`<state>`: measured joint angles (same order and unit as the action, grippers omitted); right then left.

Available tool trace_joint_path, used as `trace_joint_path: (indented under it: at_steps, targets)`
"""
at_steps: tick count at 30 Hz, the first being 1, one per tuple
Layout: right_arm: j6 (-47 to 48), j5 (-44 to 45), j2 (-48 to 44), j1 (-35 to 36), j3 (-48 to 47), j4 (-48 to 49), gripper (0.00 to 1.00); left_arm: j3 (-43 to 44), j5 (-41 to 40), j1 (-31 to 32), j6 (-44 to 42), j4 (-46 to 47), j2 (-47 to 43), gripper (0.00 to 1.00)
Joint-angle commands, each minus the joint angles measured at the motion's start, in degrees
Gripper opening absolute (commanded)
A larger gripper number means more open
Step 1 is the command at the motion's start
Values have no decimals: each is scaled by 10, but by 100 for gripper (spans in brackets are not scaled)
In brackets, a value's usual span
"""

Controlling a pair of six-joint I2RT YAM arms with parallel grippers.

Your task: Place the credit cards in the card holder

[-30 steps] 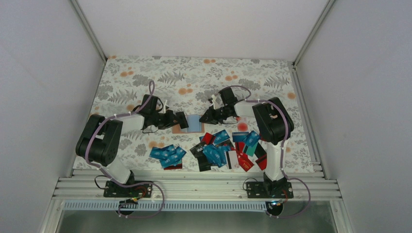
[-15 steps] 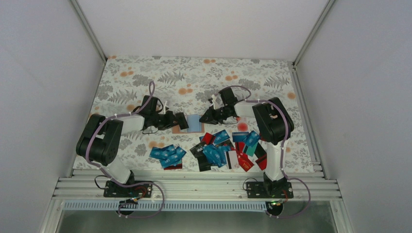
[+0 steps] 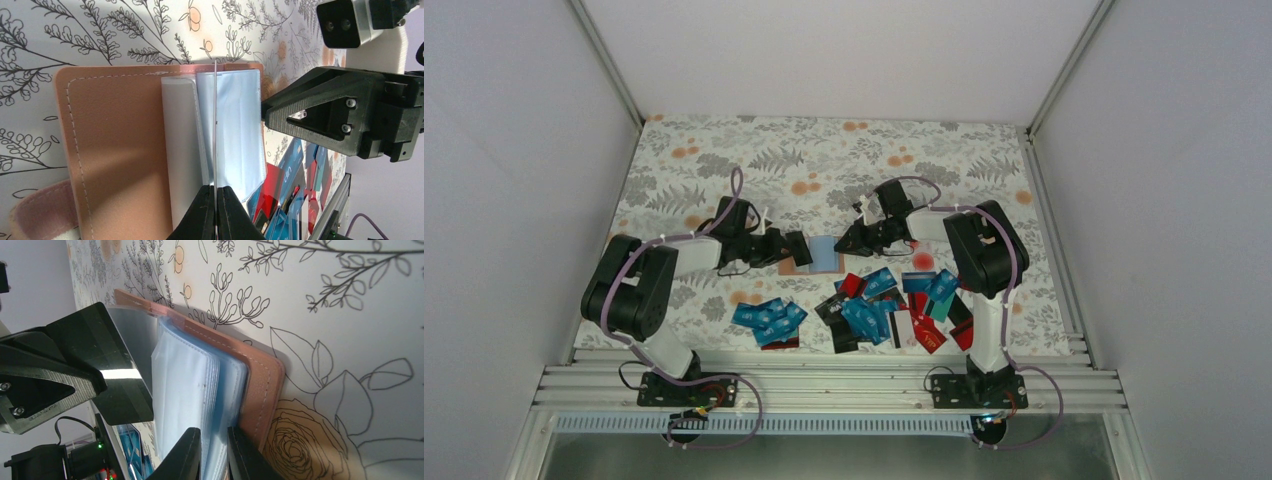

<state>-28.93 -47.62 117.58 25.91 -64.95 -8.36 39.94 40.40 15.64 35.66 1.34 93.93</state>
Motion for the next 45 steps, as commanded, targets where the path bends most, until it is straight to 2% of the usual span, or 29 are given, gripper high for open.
trace_joint_path:
  at_steps: [1,18,25,31,45]
  targets:
    - [5,18,-4,4,9,-5,16,1,17,6,9,24,20,2]
    - [4,20,-9,4,20,-3,15,-21,39,10,61,94,29,2]
    - [5,20,-16,3,31,0,15,-28,2,6,48,75,7,2]
    - [4,17,-14,4,29,2,15,-37,28,10,57,106,25,2]
    - [1,16,-15,4,30,4,15,24,57,25,17,23,86,2]
